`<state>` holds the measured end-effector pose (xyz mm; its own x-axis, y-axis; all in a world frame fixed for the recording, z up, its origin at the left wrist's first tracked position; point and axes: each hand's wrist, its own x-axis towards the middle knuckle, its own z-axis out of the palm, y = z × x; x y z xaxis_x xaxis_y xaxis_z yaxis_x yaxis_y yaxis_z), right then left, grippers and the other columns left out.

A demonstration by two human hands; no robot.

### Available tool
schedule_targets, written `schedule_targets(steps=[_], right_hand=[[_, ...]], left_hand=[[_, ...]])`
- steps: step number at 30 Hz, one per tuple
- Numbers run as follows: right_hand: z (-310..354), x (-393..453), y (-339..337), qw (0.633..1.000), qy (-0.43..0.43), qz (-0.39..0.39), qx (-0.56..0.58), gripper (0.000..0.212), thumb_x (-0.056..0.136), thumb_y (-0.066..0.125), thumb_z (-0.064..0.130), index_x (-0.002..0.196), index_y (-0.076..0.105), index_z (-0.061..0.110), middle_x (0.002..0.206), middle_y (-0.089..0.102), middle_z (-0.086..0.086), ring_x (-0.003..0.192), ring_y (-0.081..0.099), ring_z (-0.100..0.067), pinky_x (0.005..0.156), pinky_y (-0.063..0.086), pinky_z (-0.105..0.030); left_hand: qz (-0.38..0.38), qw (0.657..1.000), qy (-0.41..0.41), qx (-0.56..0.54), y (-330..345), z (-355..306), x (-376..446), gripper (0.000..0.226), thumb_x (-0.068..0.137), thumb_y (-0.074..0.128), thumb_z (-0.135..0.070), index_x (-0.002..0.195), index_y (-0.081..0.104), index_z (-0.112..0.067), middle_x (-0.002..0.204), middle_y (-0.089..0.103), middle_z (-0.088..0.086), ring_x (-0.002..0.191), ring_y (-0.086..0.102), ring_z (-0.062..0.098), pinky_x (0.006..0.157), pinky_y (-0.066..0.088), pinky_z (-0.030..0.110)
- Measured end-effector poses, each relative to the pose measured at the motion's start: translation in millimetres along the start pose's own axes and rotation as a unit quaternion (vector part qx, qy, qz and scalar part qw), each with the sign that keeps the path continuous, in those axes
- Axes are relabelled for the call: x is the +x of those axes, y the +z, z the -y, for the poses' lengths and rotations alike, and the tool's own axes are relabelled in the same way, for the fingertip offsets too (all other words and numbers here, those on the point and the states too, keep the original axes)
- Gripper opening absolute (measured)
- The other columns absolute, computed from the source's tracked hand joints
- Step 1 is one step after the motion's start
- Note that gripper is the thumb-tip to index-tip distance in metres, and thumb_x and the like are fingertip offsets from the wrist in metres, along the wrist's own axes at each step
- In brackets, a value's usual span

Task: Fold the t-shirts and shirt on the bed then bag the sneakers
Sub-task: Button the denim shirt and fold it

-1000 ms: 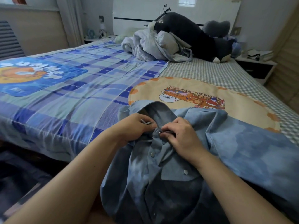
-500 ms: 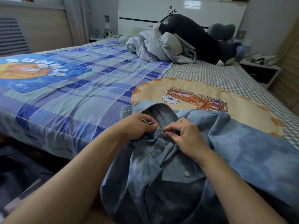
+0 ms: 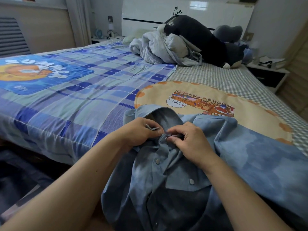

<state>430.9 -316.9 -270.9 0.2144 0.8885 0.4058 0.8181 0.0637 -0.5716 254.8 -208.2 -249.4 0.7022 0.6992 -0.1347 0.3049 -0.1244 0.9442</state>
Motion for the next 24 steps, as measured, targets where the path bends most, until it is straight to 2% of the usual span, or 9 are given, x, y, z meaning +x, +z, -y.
schedule_targets(steps=[2,5,8,12,15,18,20,22,24], right_hand=[[1.3,2.6,-1.3,0.999,-0.003,0.038,-0.024,0.037,0.086,0.078,0.022,0.121,0.073,0.033,0.089,0.063,0.008,0.084,0.053,-0.008,0.084,0.041,-0.017],[2.7,4.7,1.9,0.990,-0.057,0.080,-0.096,0.020,0.090,0.072,0.027,0.108,0.079,0.027,0.087,0.071,0.006,0.085,0.046,-0.016,0.083,0.042,-0.035],[3.9,1.5,8.0,0.990,-0.052,0.049,-0.120,0.013,0.088,0.073,0.026,0.097,0.080,0.021,0.084,0.072,0.003,0.083,0.046,-0.019,0.080,0.043,-0.038],[9.8,-2.5,19.0,0.988,-0.057,-0.032,-0.143,0.005,0.078,0.071,0.014,0.077,0.075,0.014,0.070,0.066,-0.001,0.076,0.051,-0.026,0.070,0.046,-0.040],[10.9,-3.6,24.5,0.980,-0.040,-0.027,-0.195,0.006,0.076,0.070,0.007,0.072,0.072,0.012,0.067,0.062,-0.003,0.075,0.050,-0.028,0.067,0.050,-0.044],[5.9,-8.3,20.8,0.972,-0.054,-0.050,-0.222,0.011,0.082,0.069,0.016,0.072,0.069,0.013,0.067,0.061,-0.003,0.074,0.048,-0.026,0.072,0.047,-0.041],[3.8,-11.6,13.6,0.965,-0.084,-0.075,-0.238,0.022,0.086,0.062,0.029,0.071,0.067,0.015,0.067,0.060,-0.002,0.072,0.049,-0.028,0.085,0.044,-0.041],[5.0,-16.8,4.3,0.958,-0.110,-0.053,-0.260,0.031,0.088,0.055,0.041,0.074,0.070,0.019,0.069,0.063,0.001,0.073,0.052,-0.026,0.099,0.045,-0.046],[12.3,-27.1,-3.8,0.963,-0.128,-0.018,-0.238,0.037,0.092,0.052,0.049,0.079,0.075,0.024,0.074,0.069,0.006,0.075,0.058,-0.021,0.103,0.046,-0.046]], left_hand=[[0.003,1.000,0.008,0.005,1.2,0.1,-0.9,0.011,0.094,0.072,-0.014,0.099,0.077,-0.006,0.097,0.074,0.024,0.083,0.065,0.022,0.091,0.056,0.047],[-0.020,0.999,0.017,0.042,5.8,1.4,-0.5,0.006,0.092,0.075,-0.017,0.089,0.079,-0.013,0.089,0.076,0.018,0.076,0.065,0.017,0.088,0.057,0.047],[-0.052,0.997,0.017,0.056,10.3,3.3,-1.4,0.008,0.091,0.075,-0.019,0.086,0.079,-0.015,0.086,0.076,0.016,0.074,0.064,0.017,0.085,0.058,0.048],[-0.080,0.996,0.030,0.019,15.0,2.1,-8.6,0.011,0.094,0.072,-0.014,0.085,0.078,-0.011,0.083,0.075,0.016,0.071,0.065,0.016,0.076,0.058,0.040],[-0.084,0.994,0.045,0.057,17.6,3.3,-10.4,0.011,0.092,0.072,-0.015,0.083,0.078,-0.016,0.080,0.076,0.010,0.073,0.069,0.018,0.081,0.058,0.041],[-0.041,0.991,0.059,0.115,15.8,-3.8,-20.0,0.007,0.090,0.076,-0.026,0.097,0.077,-0.028,0.091,0.076,-0.010,0.089,0.070,0.003,0.087,0.055,0.027],[-0.044,0.987,0.079,0.130,15.0,-14.9,-30.7,0.022,0.089,0.074,-0.041,0.109,0.074,-0.032,0.100,0.073,-0.017,0.096,0.065,-0.007,0.088,0.050,0.017],[-0.168,0.974,0.105,0.114,13.9,-23.4,-39.6,0.019,0.092,0.067,-0.044,0.102,0.075,-0.029,0.098,0.068,-0.016,0.095,0.062,-0.003,0.083,0.047,0.017],[-0.320,0.929,0.089,0.161,8.5,-22.4,-42.5,0.019,0.091,0.067,-0.041,0.101,0.068,-0.025,0.105,0.055,-0.009,0.107,0.052,0.013,0.093,0.044,0.028]])
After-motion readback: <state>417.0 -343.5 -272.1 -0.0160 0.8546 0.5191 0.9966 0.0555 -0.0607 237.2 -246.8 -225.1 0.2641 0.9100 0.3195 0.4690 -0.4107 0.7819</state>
